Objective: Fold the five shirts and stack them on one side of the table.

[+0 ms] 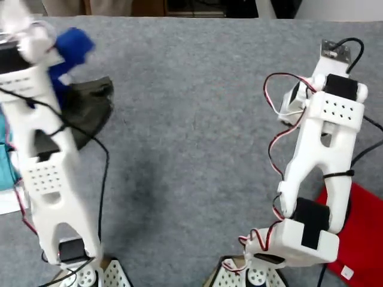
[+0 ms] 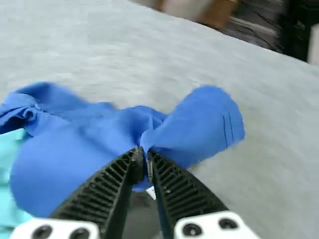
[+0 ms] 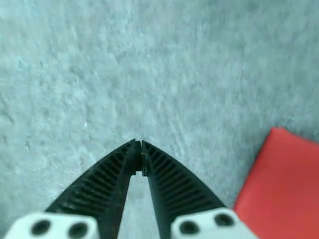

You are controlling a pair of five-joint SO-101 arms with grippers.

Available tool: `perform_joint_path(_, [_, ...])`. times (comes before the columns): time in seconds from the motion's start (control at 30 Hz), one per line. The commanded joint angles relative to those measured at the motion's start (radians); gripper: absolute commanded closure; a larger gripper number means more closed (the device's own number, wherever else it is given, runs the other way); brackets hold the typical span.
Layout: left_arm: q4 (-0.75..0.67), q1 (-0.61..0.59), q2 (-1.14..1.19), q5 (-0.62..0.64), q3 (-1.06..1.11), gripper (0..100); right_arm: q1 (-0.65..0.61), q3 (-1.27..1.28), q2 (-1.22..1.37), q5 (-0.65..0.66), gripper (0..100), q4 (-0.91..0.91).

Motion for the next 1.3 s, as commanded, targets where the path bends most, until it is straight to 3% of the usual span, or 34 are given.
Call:
perform_joint_path(0.0, [0.012, 0.133, -0.150, 0.009, 0.112, 98, 0.016, -0.002, 0.002, -0.003, 99.3, -0.098])
perform_joint_path(0.4, [0.009, 0.611, -0.499, 0.009, 0.740, 98, 0.048, -0.076, 0.145, -0.002, 99.0, -0.367])
perform_joint_path(0.63, [0.008, 0.832, -0.530, 0.009, 0.839, 98, 0.058, -0.329, 0.337, 0.144, 98.8, -0.210])
perform_joint_path(0.73, [0.009, 0.896, -0.532, 0.009, 0.839, 96, 0.059, -0.443, 0.420, 0.186, 92.7, -0.121])
perform_joint_path(0.8, [0.011, 0.922, -0.545, 0.009, 0.862, 89, 0.047, -0.530, 0.473, 0.259, 87.5, -0.023])
perform_joint_path(0.9, [0.011, 0.922, -0.621, 0.020, 0.891, 77, 0.016, -0.673, 0.553, 0.333, 82.9, 0.083])
perform_joint_path(1.03, [0.009, 0.852, -0.751, 0.048, 0.887, 75, -0.018, -0.891, 0.641, 0.339, 82.7, 0.183])
perform_joint_path(1.13, [0.009, 0.701, -0.863, 0.051, 0.896, 75, -0.079, -1.043, 0.693, 0.342, 82.7, 0.273])
perform_joint_path(1.27, [0.009, 0.390, -0.978, 0.046, 0.901, 75, -0.208, -1.118, 0.739, 0.342, 82.7, 0.290])
